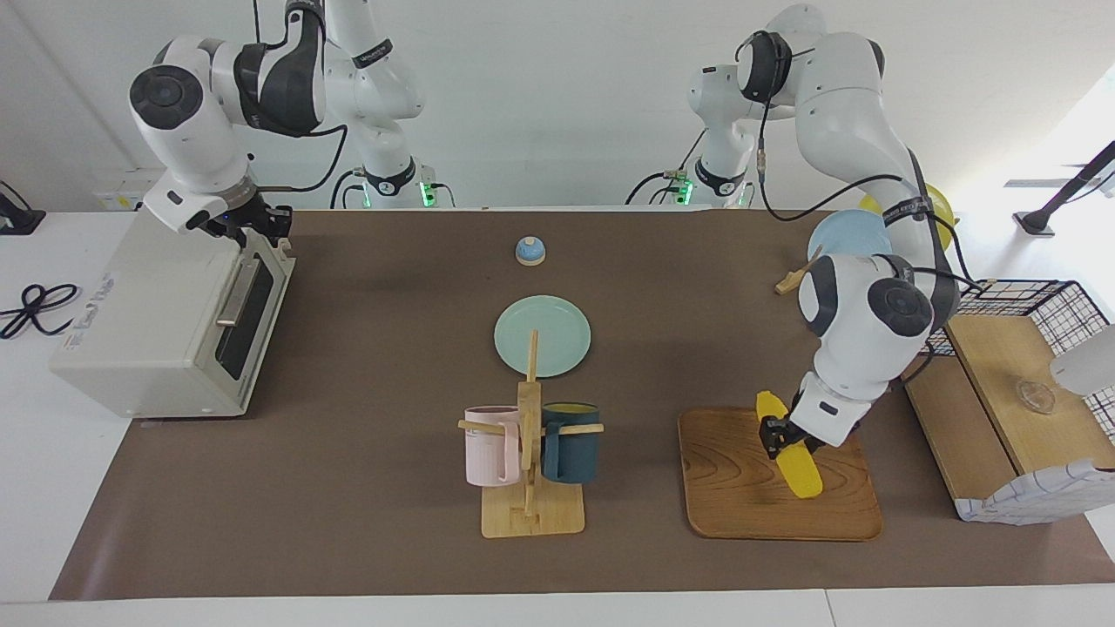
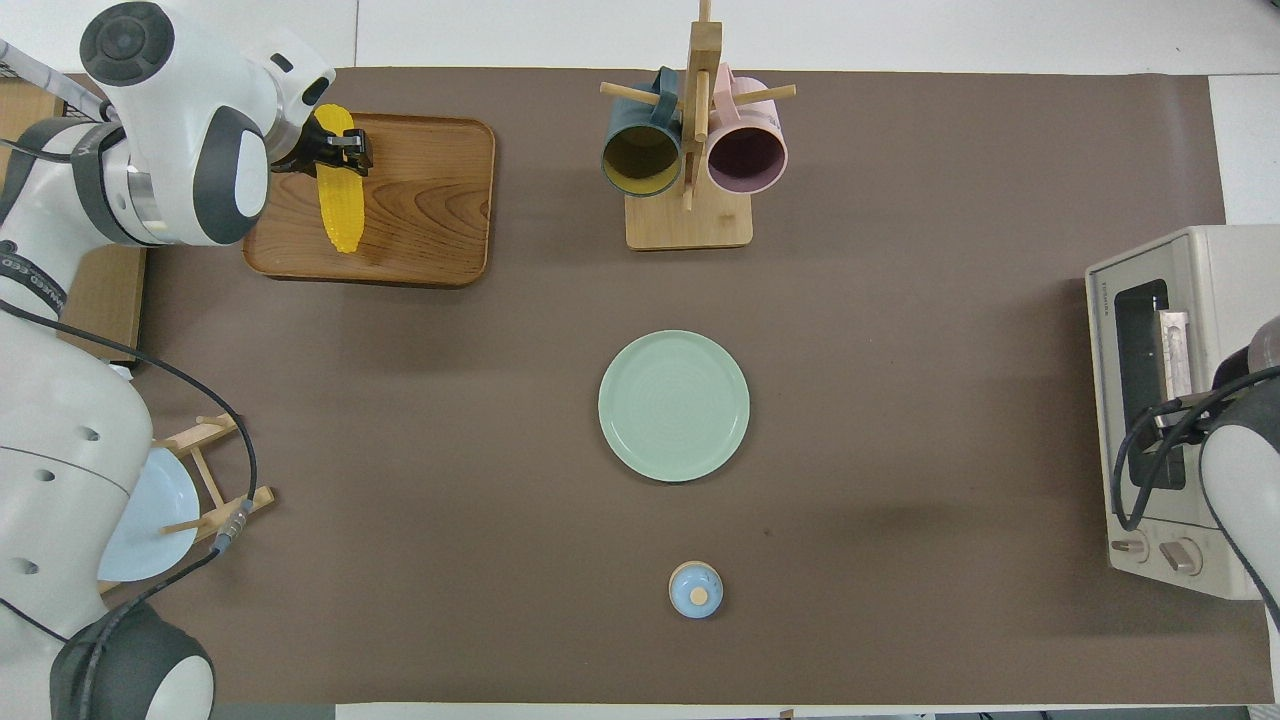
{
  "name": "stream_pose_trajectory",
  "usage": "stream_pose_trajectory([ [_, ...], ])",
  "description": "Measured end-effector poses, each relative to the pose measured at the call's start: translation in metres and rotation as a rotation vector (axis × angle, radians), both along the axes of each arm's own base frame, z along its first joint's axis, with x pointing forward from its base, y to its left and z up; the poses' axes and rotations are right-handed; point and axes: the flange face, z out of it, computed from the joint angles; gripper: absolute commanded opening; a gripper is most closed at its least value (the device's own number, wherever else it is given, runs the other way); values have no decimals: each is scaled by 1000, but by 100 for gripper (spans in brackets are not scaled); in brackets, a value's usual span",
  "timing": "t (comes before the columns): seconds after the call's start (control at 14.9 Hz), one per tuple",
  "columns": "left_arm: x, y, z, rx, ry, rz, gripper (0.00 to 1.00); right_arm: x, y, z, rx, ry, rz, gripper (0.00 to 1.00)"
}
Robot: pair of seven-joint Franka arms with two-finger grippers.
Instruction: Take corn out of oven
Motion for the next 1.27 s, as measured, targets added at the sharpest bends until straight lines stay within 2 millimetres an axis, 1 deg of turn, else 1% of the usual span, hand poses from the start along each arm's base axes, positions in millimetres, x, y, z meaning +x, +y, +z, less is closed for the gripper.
stream_pose_trajectory([
  [0.07, 3, 1, -11, -3, -9, -3, 0, 2, 7, 12, 26, -20, 2, 100],
  [0.13, 5, -1, -13, -7, -18, -6, 0, 5, 10, 20, 48, -39, 0, 100],
  [0.2, 5, -4, -12, -10, -22, -9, 91, 7, 11, 26, 66, -52, -4, 100],
  [0.27, 5, -6, -11, -11, -23, -13, 100, 10, 12, 29, 84, -60, -8, 100],
  [0.47, 6, -7, -8, -12, -28, -17, 100, 17, 16, 31, 102, -69, -9, 100],
  [0.54, 6, -7, -1, -13, -35, -16, 100, 18, 20, 32, 102, -70, -5, 100],
  [0.6, 5, -7, 10, -13, -39, -17, 100, 19, 26, 32, 100, -69, -3, 100],
  [0.67, 2, -5, 26, -11, -34, -16, 100, 19, 30, 33, 99, -68, -4, 100],
  [0.8, -9, 1, 71, -2, -2, -12, 100, 20, 39, 38, 98, -68, 7, 100],
  [0.87, -19, 5, 100, 4, 19, -10, 100, 20, 48, 43, 99, -70, 22, 100],
  [1.0, -46, 15, 162, 19, 65, -1, 100, 20, 68, 53, 96, -77, 21, 100],
  [1.07, -62, 21, 191, 25, 93, 4, 100, 22, 71, 57, 98, -82, 14, 100],
  [1.14, -79, 26, 218, 30, 118, 9, 100, 25, 68, 58, 101, -83, 3, 100],
  [1.21, -96, 33, 243, 33, 138, 17, 100, 29, 60, 56, 103, -82, -11, 100],
  [1.27, -113, 40, 264, 37, 163, 25, 100, 33, 52, 54, 104, -78, -27, 100],
])
